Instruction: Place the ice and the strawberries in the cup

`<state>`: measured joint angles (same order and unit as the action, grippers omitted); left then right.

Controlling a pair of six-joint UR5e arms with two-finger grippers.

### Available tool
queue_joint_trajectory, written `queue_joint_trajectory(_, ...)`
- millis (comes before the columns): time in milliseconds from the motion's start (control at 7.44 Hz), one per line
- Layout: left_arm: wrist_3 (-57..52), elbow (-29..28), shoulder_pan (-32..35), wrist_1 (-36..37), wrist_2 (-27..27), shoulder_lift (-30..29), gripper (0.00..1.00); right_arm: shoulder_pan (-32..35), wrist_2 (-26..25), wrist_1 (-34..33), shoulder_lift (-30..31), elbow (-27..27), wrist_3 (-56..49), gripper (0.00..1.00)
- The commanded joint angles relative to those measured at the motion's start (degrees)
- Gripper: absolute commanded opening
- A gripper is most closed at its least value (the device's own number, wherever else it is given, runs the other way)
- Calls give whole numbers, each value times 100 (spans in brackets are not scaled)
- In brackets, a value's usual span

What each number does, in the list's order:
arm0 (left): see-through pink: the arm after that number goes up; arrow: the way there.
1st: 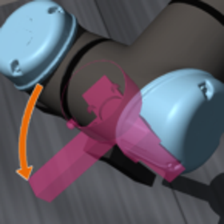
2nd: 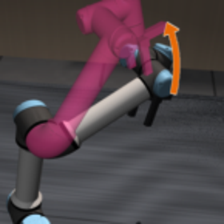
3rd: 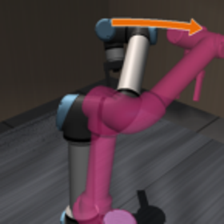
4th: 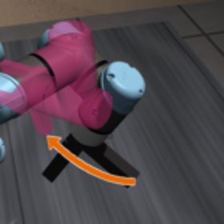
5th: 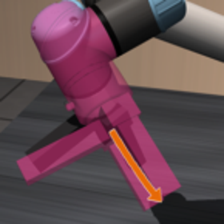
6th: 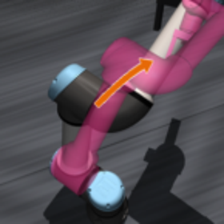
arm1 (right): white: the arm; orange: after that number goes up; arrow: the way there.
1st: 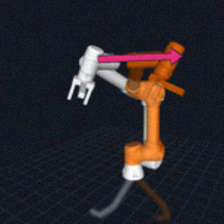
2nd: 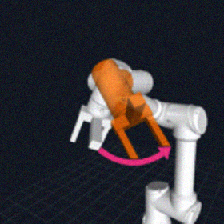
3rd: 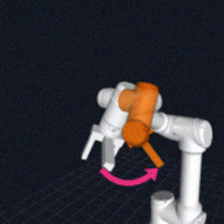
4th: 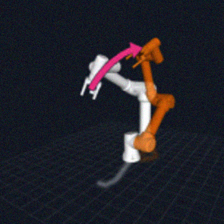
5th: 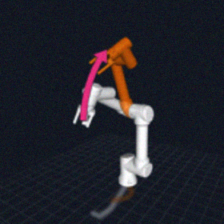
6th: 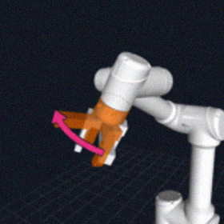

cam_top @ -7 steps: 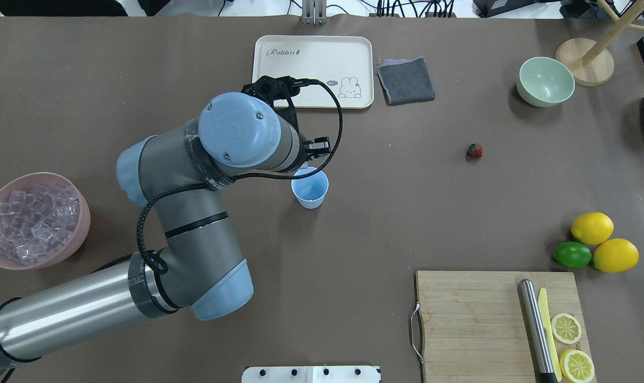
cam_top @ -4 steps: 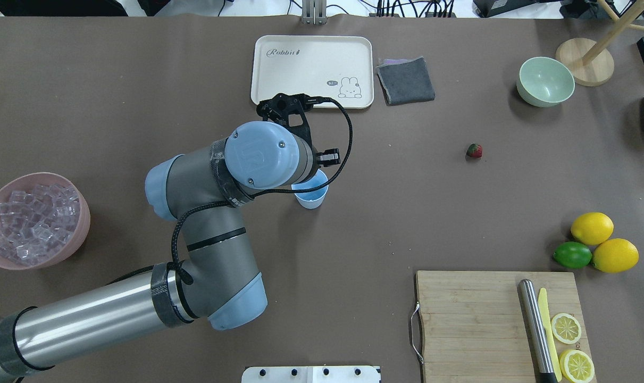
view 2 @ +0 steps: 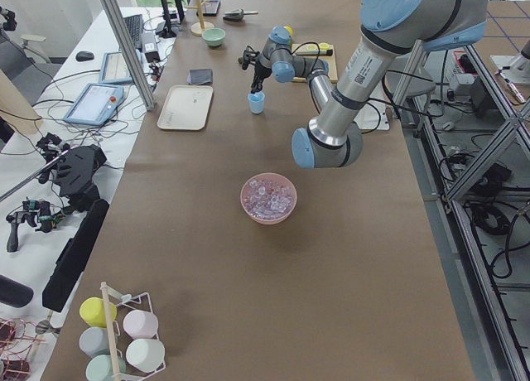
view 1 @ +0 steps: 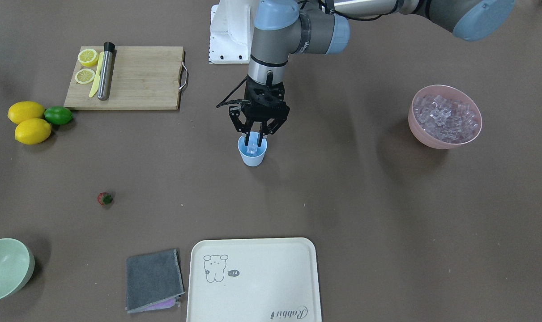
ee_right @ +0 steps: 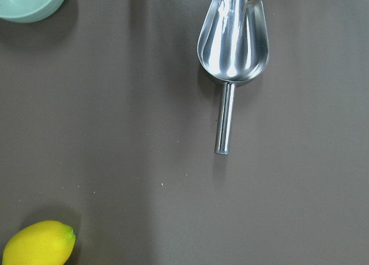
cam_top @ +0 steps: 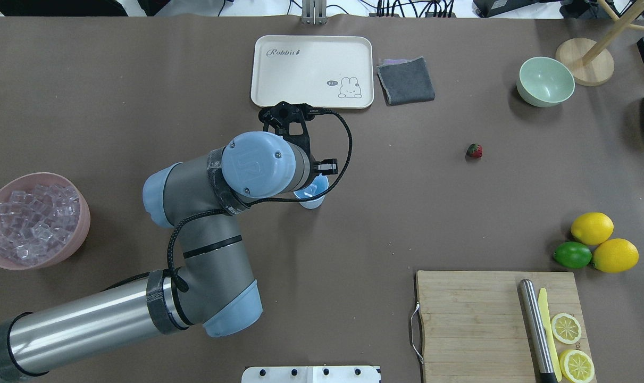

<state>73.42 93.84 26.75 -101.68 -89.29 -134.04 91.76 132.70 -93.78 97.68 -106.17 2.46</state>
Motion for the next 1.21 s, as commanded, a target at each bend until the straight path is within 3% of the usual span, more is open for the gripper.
queue_joint_trajectory(0,-249,178,41,8,-1,133,98,0,2,0,-4,0,0,100)
queue_joint_trajectory(269,-597,414,329,43,-332,368,98,0,-7,0,-4,0,0,100)
queue_joint_trajectory(672,-2230,1451,1540,392,-1991,1475,99,0,-7,0,-4,0,-9,100)
queue_joint_trajectory(1075,-4556,1972,2735,782,-2906,2739,100,0,-16,9,-4,9,-9,100)
